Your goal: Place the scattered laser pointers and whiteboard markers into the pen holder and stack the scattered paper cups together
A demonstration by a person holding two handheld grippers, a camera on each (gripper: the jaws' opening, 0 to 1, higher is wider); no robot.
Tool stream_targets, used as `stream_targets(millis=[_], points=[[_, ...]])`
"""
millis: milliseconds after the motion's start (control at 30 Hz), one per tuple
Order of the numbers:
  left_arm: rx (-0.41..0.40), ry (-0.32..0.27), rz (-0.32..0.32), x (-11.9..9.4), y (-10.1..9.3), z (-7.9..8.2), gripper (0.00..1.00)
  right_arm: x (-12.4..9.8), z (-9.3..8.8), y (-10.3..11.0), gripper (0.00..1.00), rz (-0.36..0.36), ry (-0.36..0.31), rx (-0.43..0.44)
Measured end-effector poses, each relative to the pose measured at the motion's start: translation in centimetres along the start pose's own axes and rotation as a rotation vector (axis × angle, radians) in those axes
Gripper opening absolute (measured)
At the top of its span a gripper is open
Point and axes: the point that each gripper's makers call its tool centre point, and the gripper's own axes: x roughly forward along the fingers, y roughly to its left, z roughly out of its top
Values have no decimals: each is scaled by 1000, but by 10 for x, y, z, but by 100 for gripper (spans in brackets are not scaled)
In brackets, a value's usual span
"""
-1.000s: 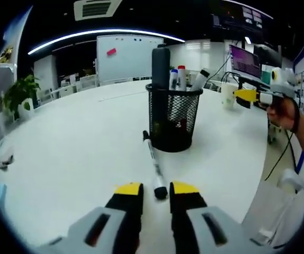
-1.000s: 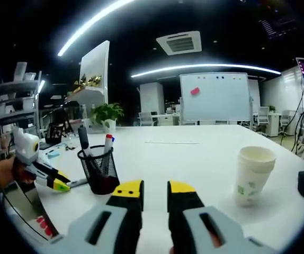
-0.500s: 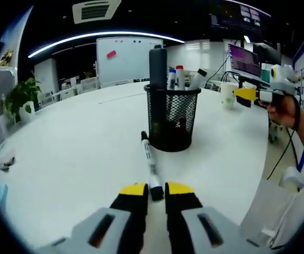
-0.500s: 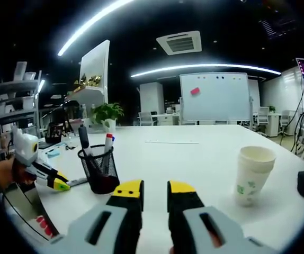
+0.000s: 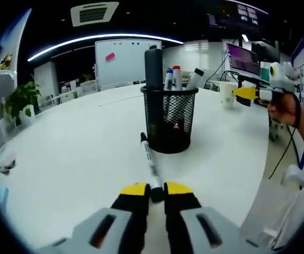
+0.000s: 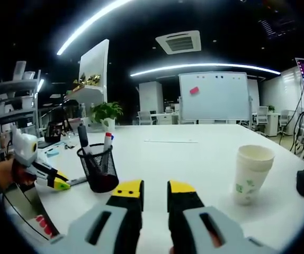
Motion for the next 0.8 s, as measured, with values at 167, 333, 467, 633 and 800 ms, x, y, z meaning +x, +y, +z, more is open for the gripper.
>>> stream_targets(millis=[167, 333, 467, 633, 800], points=[[7, -15, 3, -3, 2, 3, 12, 1, 0, 2, 18, 4, 1, 0], [63, -35, 9, -6, -1, 7, 12, 3, -2, 3, 18, 5, 5, 3], [63, -43, 8, -7, 0, 10, 12, 3, -2, 4, 18, 7, 6, 2], [77, -64, 10, -11, 1, 15, 12, 3, -3, 3, 18, 5, 7, 5], [89, -92, 14, -14, 2, 23, 11, 2, -4, 2, 18, 3, 11, 5]])
